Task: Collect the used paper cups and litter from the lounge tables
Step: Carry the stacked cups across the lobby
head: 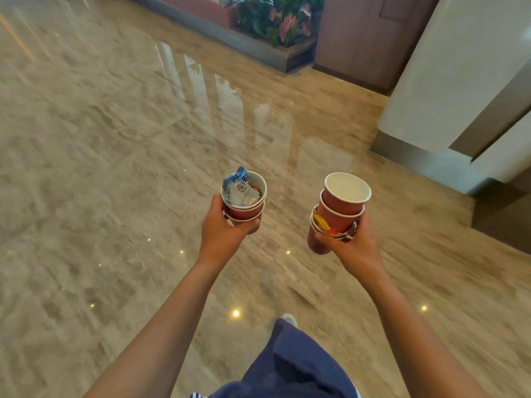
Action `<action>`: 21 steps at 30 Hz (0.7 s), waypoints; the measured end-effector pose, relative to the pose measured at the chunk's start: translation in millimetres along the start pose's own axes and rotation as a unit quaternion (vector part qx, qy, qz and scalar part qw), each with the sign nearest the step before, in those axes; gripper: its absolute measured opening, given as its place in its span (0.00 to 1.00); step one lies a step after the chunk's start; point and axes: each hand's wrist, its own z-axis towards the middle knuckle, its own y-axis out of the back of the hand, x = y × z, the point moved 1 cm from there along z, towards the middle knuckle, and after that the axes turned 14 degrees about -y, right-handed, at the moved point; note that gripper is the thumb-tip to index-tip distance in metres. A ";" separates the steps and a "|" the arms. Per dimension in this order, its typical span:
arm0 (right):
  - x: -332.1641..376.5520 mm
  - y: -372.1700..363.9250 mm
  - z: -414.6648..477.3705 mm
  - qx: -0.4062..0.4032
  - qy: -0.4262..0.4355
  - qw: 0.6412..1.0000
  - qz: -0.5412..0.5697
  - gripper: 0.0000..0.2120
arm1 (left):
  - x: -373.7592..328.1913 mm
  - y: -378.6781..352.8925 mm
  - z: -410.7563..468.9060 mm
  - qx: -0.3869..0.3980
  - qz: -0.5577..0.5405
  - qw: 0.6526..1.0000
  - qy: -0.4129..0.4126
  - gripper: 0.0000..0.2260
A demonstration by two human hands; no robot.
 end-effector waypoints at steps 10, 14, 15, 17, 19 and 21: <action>55.7 6.2 162.3 0.000 0.004 1.000 -0.010 0.35 | 19.7 -68.7 151.8 -0.002 -0.003 1.000 0.009 0.29; 82.4 10.5 226.0 0.008 0.017 1.000 -0.022 0.35 | 29.1 -93.6 212.1 -0.020 -0.022 0.999 0.018 0.29; 87.8 10.9 241.6 0.010 0.021 0.999 -0.025 0.35 | 33.2 -99.4 226.9 -0.026 -0.026 0.999 0.017 0.30; 96.1 9.4 269.1 0.014 0.017 0.999 -0.030 0.35 | 40.2 -109.2 253.6 -0.029 -0.029 0.999 0.022 0.30; 102.6 5.9 296.0 0.016 0.009 0.999 -0.032 0.36 | 46.7 -118.4 280.8 -0.025 -0.028 0.999 0.024 0.31; 109.2 1.2 324.6 0.014 0.004 0.999 -0.031 0.37 | 52.7 -127.0 310.7 -0.023 -0.029 0.999 0.022 0.31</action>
